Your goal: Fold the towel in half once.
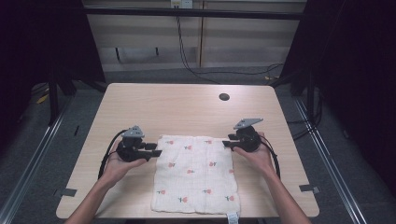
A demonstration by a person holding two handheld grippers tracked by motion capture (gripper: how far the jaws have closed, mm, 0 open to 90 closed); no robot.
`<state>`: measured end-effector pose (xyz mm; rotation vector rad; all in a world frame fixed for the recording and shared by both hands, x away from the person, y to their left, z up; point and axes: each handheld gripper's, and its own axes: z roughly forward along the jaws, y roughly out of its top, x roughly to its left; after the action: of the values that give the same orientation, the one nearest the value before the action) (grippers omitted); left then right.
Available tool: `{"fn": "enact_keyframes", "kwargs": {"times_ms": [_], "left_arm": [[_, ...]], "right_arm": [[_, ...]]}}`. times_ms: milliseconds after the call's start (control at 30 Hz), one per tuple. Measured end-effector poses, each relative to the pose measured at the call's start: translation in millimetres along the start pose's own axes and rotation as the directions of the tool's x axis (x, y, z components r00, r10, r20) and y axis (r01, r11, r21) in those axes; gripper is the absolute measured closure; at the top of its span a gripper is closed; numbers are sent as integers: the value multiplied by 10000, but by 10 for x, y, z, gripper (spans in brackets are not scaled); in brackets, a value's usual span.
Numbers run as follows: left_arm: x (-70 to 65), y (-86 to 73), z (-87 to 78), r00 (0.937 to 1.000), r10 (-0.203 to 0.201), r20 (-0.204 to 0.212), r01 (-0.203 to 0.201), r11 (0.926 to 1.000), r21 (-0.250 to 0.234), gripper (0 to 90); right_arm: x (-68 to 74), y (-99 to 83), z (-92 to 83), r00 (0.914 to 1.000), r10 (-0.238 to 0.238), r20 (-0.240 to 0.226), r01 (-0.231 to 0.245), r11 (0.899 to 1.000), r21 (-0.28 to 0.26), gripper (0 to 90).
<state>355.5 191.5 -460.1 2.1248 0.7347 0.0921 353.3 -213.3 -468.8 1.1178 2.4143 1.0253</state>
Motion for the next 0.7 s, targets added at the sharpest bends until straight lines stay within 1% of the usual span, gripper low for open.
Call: {"fn": "enact_keyframes", "kwargs": {"times_ms": [33,67,100,133,167,200,233,267,300,333,367,400,433,467,500,533,567,600,633,667,700], "left_arm": [[36,35,25,9999,-77,-103,76,9999,-109,597],[75,69,51,9997,-127,-210,125,9998,-131,598],[122,99,81,9996,-215,-178,213,9997,-100,599],[169,123,111,9992,-311,-240,307,9994,-177,598],[215,142,140,9984,-462,-316,457,9988,-174,599],[259,154,166,9979,-569,-323,565,9983,-151,598],[290,163,195,9967,-685,-436,678,9976,-166,598],[325,174,238,9951,-853,-491,853,9964,-20,597],[345,180,258,9947,-883,-524,887,9960,54,587],[360,185,281,9942,-839,-678,849,9963,124,587],[375,182,302,9936,-825,-777,838,9964,138,585],[396,176,319,9928,-961,-719,973,9952,127,583],[408,169,333,9923,-1012,-709,1029,9945,202,576],[413,160,348,9925,-953,-763,976,9948,281,574],[409,152,354,9921,-958,-811,980,9949,230,574],[409,145,352,9927,-893,-816,916,9955,251,574],[407,142,349,9933,-803,-831,828,9962,265,573],[405,144,341,9935,-628,-952,662,9973,325,558],[416,146,327,9947,-372,-955,410,9984,388,542],[437,148,313,9936,-395,-1060,436,9984,368,540],[474,148,305,9929,-560,-1054,592,9979,278,534]], "right_arm": [[-37,29,28,10000,-11,2,11,10000,-35,604],[-72,55,60,9999,52,100,-53,10000,30,607],[-110,75,102,10000,23,41,-24,9999,150,614],[-141,89,141,9999,-12,112,9,9996,296,614],[-172,95,181,9998,42,192,-49,9993,372,614],[-200,96,215,9998,99,176,-106,9990,427,616],[-221,88,235,9997,173,176,-181,9990,419,617],[-233,78,247,9994,289,187,-296,9988,382,616],[-248,62,266,9994,327,120,-331,9987,376,617],[-254,52,277,9993,370,7,-370,9986,374,618],[-262,40,291,9994,343,-63,-339,9982,491,617],[-255,36,296,9994,357,3,-356,9975,614,617],[-254,26,297,9988,484,-48,-481,9974,540,617],[-254,18,302,9987,492,-96,-485,9970,609,617],[-247,7,317,9994,335,-4,-333,9968,733,618],[-243,-2,320,9994,356,37,-358,9964,768,617],[-247,-21,329,9992,406,-30,-403,9963,758,616],[-243,-41,336,9988,473,-87,-464,9955,828,617],[-241,-58,345,9993,366,-13,-363,9960,816,623],[-237,-59,343,9989,475,53,-477,9955,815,644],[-242,-64,346,9985,547,-9,-545,9958,729,659]]}}
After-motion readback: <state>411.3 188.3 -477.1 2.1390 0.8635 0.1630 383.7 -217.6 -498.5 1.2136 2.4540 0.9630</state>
